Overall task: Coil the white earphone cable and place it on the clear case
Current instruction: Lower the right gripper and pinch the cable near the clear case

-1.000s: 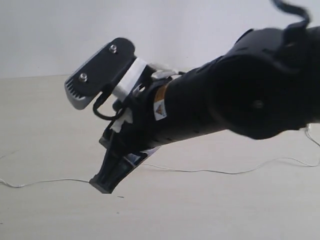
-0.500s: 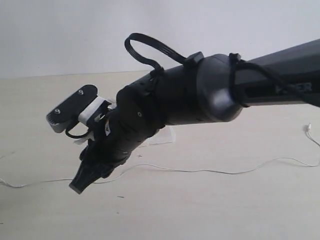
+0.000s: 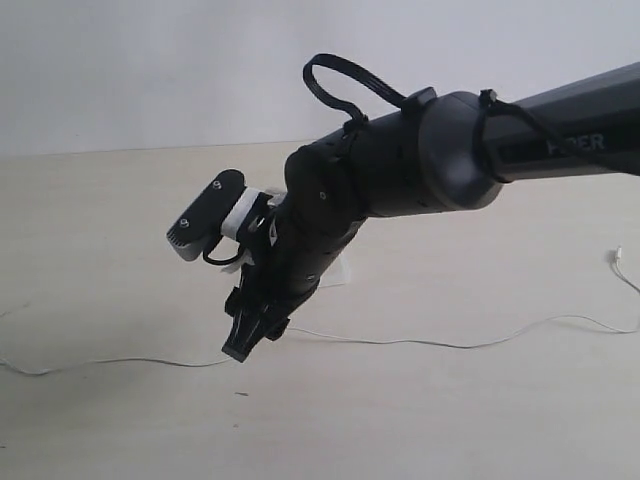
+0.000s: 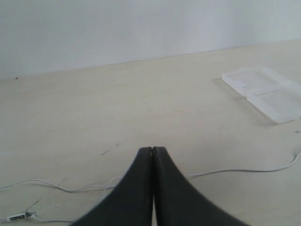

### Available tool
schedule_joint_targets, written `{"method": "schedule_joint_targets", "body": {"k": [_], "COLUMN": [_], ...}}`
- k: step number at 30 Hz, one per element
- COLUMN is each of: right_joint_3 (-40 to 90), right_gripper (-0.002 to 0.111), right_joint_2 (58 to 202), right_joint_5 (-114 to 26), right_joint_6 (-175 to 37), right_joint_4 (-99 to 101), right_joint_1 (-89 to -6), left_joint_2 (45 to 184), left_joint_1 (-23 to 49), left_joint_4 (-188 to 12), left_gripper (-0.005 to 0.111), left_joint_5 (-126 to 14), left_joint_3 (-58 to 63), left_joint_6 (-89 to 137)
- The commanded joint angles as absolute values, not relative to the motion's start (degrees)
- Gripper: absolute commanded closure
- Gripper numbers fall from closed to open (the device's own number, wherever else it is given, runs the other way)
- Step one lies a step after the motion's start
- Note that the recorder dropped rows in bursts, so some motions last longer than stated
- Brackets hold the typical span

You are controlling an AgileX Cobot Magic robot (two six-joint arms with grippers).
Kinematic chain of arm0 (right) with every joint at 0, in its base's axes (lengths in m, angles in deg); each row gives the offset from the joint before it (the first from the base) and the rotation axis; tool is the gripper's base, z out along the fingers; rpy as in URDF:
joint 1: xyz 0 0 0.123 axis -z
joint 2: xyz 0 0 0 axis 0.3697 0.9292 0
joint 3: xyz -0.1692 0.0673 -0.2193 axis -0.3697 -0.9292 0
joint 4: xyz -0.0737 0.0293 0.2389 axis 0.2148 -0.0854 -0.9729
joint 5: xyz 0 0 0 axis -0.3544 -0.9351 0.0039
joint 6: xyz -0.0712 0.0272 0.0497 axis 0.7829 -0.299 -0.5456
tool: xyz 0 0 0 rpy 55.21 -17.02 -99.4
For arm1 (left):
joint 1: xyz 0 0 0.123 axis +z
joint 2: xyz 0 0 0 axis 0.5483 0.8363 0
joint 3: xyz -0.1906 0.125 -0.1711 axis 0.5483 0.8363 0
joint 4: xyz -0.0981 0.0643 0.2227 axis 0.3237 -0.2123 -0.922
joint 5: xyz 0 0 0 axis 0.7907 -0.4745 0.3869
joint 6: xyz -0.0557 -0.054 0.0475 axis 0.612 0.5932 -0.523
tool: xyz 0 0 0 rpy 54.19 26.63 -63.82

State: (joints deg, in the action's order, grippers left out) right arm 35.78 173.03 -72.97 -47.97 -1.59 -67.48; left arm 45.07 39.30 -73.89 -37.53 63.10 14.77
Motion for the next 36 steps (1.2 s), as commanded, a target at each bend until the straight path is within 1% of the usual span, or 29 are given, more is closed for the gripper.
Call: {"method": "schedule_joint_targets", "body": {"k": [1, 16, 18, 22, 25, 26, 29, 32, 34, 36], "right_joint_3": [36.4, 36.6, 36.6, 36.6, 36.6, 36.6, 36.6, 36.6, 36.6, 36.6], "right_gripper": [0.047, 0.047, 0.05, 0.059, 0.071, 0.078, 0.093, 0.104, 0.108, 0.108], "right_joint_2": [173.8, 180.7, 181.6, 182.4, 182.4, 182.4, 182.4, 182.2, 181.9, 181.5], "right_joint_5": [-71.9, -68.1, -67.8, -67.7, -67.7, -67.9, -68.3, -68.7, -68.7, -68.7], "right_joint_6": [-45.4, -43.9, -43.9, -43.9, -44.2, -44.4, -44.4, -44.3, -44.3, -44.3], "right_joint_4": [-1.5, 1.3, 1.5, 1.5, 1.5, 1.5, 1.5, 1.5, 1.0, 1.0], "right_joint_1": [-67.2, -67.3, -67.3, -67.3, -67.3, -67.3, -67.3, -67.3, -67.3, -67.3], "left_joint_2": [44.7, 44.7, 44.7, 44.7, 44.7, 44.7, 44.7, 44.7, 44.7, 44.7], "left_joint_1": [39.5, 39.5, 39.5, 39.5, 39.5, 39.5, 39.5, 39.5, 39.5, 39.5], "left_joint_4": [-73.8, -73.8, -73.8, -73.8, -73.8, -73.8, -73.8, -73.8, -73.8, -73.8], "left_gripper": [0.107, 0.107, 0.107, 0.107, 0.107, 0.107, 0.107, 0.107, 0.107, 0.107], "left_joint_5": [-37.8, -37.8, -37.8, -37.8, -37.8, -37.8, -37.8, -37.8, -37.8, -37.8], "left_joint_3": [63.1, 63.1, 63.1, 63.1, 63.1, 63.1, 63.1, 63.1, 63.1, 63.1], "left_joint_6": [15.1, 15.1, 15.1, 15.1, 15.1, 15.1, 15.1, 15.1, 15.1, 15.1]}}
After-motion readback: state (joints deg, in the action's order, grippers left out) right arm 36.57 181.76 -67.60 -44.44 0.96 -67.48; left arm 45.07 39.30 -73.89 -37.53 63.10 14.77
